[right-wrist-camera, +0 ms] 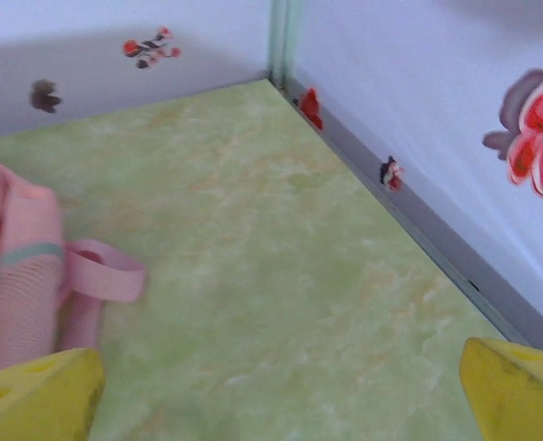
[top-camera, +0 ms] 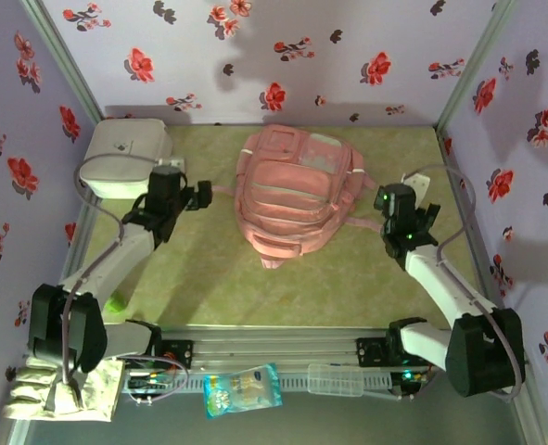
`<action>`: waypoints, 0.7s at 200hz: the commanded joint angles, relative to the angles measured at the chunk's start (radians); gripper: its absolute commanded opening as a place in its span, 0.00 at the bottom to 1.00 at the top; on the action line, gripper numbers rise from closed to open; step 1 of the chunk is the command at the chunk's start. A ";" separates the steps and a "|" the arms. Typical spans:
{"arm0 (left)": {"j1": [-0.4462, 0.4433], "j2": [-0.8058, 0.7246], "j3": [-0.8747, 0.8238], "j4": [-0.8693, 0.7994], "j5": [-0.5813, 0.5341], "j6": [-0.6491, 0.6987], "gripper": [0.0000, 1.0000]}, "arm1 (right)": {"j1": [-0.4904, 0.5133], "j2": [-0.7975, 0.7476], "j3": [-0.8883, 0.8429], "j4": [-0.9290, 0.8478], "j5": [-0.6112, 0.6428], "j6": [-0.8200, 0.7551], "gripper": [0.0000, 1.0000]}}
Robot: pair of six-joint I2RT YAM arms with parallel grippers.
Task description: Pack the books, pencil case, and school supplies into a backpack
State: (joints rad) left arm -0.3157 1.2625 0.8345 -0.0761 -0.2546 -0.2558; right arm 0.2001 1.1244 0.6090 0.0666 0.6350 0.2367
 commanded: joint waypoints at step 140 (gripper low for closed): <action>0.263 0.097 -0.483 0.880 0.026 0.266 1.00 | -0.102 0.378 -0.239 0.817 -0.244 -0.177 0.99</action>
State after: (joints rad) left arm -0.0750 1.3342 0.3843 0.5747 -0.3710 -0.0696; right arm 0.1196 1.4696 0.4042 0.7441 0.5110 0.0853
